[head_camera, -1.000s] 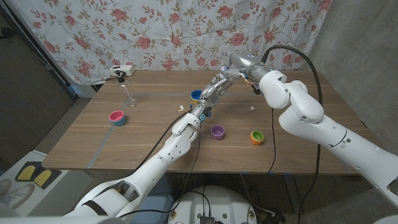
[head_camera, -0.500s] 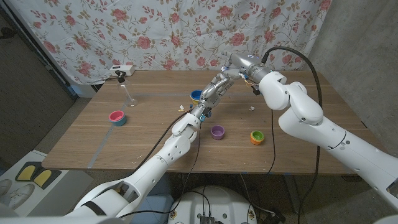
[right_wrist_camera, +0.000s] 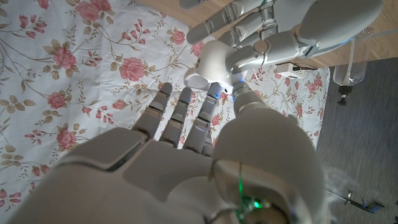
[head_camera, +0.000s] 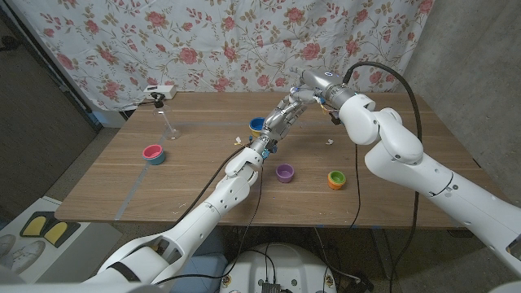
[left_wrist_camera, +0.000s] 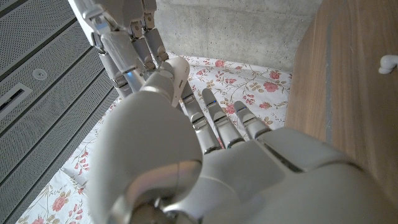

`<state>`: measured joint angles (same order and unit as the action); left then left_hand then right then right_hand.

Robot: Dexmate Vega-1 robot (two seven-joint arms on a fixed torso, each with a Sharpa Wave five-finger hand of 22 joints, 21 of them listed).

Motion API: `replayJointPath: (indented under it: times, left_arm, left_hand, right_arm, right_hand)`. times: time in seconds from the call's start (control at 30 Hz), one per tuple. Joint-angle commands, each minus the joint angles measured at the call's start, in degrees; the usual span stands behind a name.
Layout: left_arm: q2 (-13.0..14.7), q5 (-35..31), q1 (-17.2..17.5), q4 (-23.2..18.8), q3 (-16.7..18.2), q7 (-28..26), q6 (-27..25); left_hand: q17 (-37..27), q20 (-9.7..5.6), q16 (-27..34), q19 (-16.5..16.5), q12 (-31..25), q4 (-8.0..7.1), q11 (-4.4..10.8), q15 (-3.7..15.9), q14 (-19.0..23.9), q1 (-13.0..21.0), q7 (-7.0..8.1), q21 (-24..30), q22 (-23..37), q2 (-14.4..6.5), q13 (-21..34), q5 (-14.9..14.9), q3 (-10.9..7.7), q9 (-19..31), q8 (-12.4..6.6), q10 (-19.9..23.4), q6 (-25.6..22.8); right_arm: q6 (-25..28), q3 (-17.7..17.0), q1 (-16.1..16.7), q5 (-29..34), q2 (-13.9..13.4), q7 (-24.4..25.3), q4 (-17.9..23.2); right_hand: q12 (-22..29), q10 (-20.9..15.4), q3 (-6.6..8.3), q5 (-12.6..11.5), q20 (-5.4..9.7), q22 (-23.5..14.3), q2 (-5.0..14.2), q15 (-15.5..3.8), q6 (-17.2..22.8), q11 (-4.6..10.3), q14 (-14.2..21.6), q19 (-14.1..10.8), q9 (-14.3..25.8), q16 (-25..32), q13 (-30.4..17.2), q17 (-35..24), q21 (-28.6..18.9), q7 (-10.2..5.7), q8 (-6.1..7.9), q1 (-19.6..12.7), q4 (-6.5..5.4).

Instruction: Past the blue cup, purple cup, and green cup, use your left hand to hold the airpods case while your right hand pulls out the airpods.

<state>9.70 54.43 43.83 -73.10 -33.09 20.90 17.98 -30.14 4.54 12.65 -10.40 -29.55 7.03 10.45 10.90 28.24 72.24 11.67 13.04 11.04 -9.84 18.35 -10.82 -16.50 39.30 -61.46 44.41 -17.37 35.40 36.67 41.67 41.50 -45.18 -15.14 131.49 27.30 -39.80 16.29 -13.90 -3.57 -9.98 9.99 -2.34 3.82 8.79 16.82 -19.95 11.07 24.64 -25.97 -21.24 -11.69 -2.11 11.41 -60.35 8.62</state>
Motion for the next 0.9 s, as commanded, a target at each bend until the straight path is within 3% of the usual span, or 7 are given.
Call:
replayJointPath:
  times: [0.03,0.33,0.9]
  left_arm:
    - [-0.09,0.08,-0.28,0.37,-0.14,0.22,-0.38]
    - [-0.26,-0.04,-0.36,0.73,-0.27,0.22,-0.4]
    - [-0.24,-0.15,-0.37,0.77,-0.45,0.67,-0.54]
  left_hand:
    - [-0.12,-0.04,-0.04,0.07,-0.1,0.03,2.31,1.93,1.47,-0.04,0.16,0.05,0.11,-0.42,9.13,-0.26,-0.57,-0.02,-0.22,2.47,0.07]
    - [-0.13,0.0,-0.07,0.14,-0.06,0.04,2.31,2.0,1.44,-0.06,0.16,0.03,0.11,-0.42,9.19,-0.25,-0.61,-0.02,-0.37,2.49,0.03]
    - [-0.1,0.05,-0.17,0.17,0.08,0.05,2.33,1.98,1.3,-0.15,0.17,0.02,0.11,-0.35,9.23,-0.23,-0.64,-0.14,-0.47,2.48,0.17]
  right_arm:
    - [-0.66,-0.39,0.55,-0.44,0.1,1.2,-0.33]
    - [-1.16,-1.04,1.41,-1.15,0.26,3.2,-0.57]
    - [-1.78,-1.92,3.2,-2.06,0.67,7.63,-1.08]
  right_hand:
    - [7.63,0.74,0.02,0.44,0.35,-0.35,-0.05,-5.26,0.8,0.3,0.74,-0.25,0.22,1.14,-14.43,-1.68,-0.58,-0.07,-0.22,-1.21,0.11]
    - [14.9,2.32,-0.12,1.05,0.84,-0.42,0.05,-6.19,2.24,1.1,1.18,-0.56,0.34,3.71,-22.77,-5.79,-0.66,-0.53,-0.24,-3.85,0.28]
    - [19.4,2.77,-0.26,1.22,0.92,-0.45,-0.48,-7.14,1.79,1.66,2.11,-0.78,0.4,4.53,-27.48,-7.32,-0.75,-0.52,-0.65,-4.84,0.11]
